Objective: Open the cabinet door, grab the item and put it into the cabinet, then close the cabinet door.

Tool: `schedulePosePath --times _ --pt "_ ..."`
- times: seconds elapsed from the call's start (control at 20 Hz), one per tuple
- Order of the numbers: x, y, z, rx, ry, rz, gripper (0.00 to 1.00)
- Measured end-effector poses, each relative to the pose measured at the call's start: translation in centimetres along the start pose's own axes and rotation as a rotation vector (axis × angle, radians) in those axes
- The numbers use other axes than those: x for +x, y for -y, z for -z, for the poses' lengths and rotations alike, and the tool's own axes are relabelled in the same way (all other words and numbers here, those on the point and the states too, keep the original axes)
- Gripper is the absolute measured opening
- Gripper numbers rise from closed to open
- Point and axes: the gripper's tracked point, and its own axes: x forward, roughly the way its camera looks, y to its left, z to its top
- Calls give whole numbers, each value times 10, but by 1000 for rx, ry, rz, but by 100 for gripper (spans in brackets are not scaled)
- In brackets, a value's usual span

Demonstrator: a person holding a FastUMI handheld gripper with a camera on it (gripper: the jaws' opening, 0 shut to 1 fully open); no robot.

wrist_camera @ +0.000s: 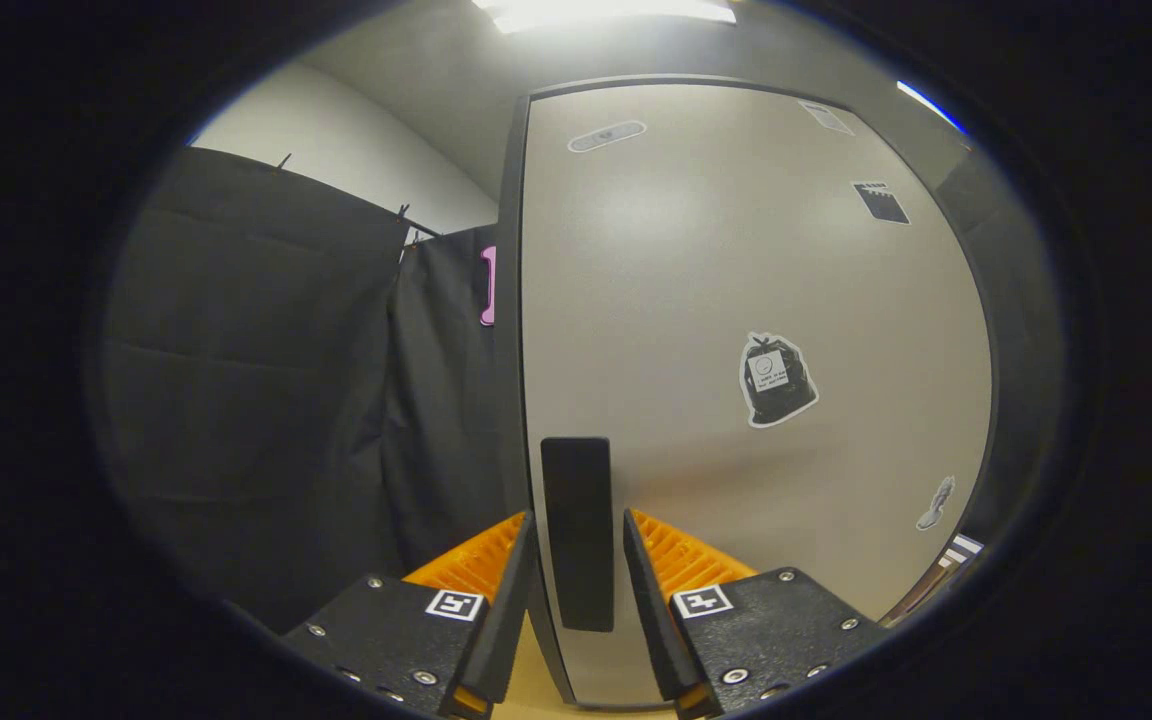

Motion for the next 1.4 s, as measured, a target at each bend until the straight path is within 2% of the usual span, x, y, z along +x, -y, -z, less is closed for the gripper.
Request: schedulePosePath --times 0.15,0.2,0.3,0.5,0.9,1.4 --pt "9 2 22 34 -89 6 48" --pt "4 1 18 56 -80 5 43" --pt "5 3 18 14 -64 8 31" --pt "-1 0 20 12 -71 -31 22" --pt "-49 2 8 5 -96 -125 22" --pt "-92 23 0 16 -117 -150 22"
